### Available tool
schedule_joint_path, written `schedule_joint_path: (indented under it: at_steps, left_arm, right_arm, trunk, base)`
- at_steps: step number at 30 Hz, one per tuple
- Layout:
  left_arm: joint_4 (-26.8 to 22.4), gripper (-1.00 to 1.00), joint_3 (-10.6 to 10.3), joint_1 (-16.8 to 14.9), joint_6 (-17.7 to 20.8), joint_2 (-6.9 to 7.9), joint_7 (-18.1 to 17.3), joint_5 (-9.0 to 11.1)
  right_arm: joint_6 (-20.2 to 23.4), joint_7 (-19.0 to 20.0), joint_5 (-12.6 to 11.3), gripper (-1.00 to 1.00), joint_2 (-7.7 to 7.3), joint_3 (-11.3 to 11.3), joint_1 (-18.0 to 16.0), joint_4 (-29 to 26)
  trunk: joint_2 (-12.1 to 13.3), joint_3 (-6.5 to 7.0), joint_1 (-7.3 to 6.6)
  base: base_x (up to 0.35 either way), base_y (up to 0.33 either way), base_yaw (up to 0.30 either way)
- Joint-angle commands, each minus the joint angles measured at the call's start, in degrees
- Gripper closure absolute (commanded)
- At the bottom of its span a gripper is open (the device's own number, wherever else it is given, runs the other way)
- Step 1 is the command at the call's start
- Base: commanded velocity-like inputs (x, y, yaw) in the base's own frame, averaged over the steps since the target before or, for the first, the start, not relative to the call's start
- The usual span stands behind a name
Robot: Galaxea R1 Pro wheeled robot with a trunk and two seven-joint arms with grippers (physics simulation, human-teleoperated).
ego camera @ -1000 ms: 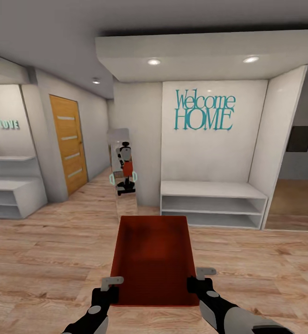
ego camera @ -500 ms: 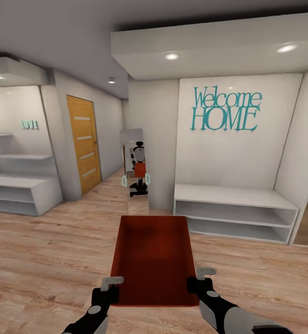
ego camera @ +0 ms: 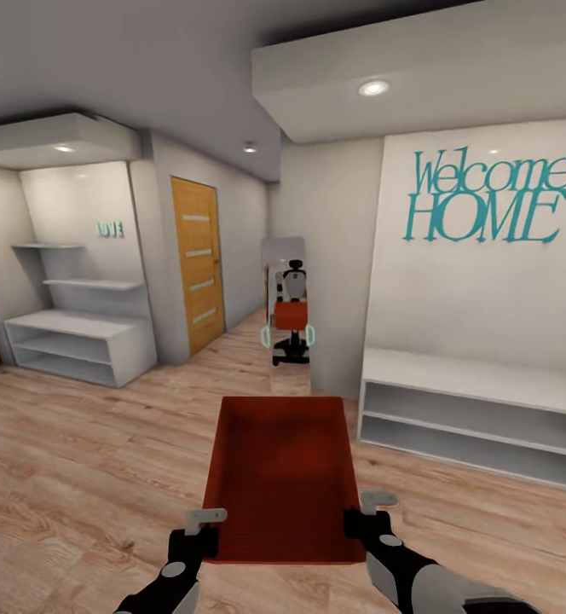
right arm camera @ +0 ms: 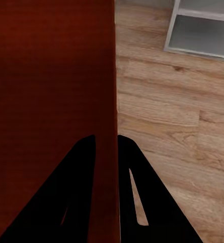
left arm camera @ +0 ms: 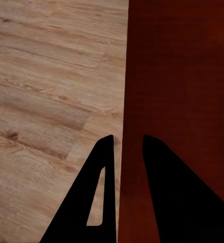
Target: Move the two storage containers from the living room to the garage. In the garage, place one container on the floor and stack the other container on top of it (either order is fine).
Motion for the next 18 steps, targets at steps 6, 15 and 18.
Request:
schedule_joint_path:
  at_steps: [6,15,18]
  left_arm:
    - [-0.11,1.0,0.76,-0.11,-2.85,-0.03,0.56,-0.29]
    - [-0.1,1.0,0.77,-0.11,-2.84,-0.03,0.56,-0.29]
    - [-0.1,1.0,0.76,-0.11,-2.81,-0.03,0.57,-0.29]
  right_arm:
    - [-0.36,-0.54,-1.23,1.0,-0.01,-1.27,-0.02,0.2]
    - [-0.36,-0.54,-1.23,1.0,-0.04,-1.24,-0.01,0.2]
    - [-0.36,-0.54,-1.23,1.0,-0.02,-1.24,-0.01,0.2]
  trunk:
    - [-0.07,-0.09,0.05]
    - [-0.07,-0.09,0.05]
    - [-0.07,-0.09,0.05]
  base:
    - [0.322,0.0,0.3]
    - [0.322,0.0,0.3]
    - [0.322,0.0,0.3]
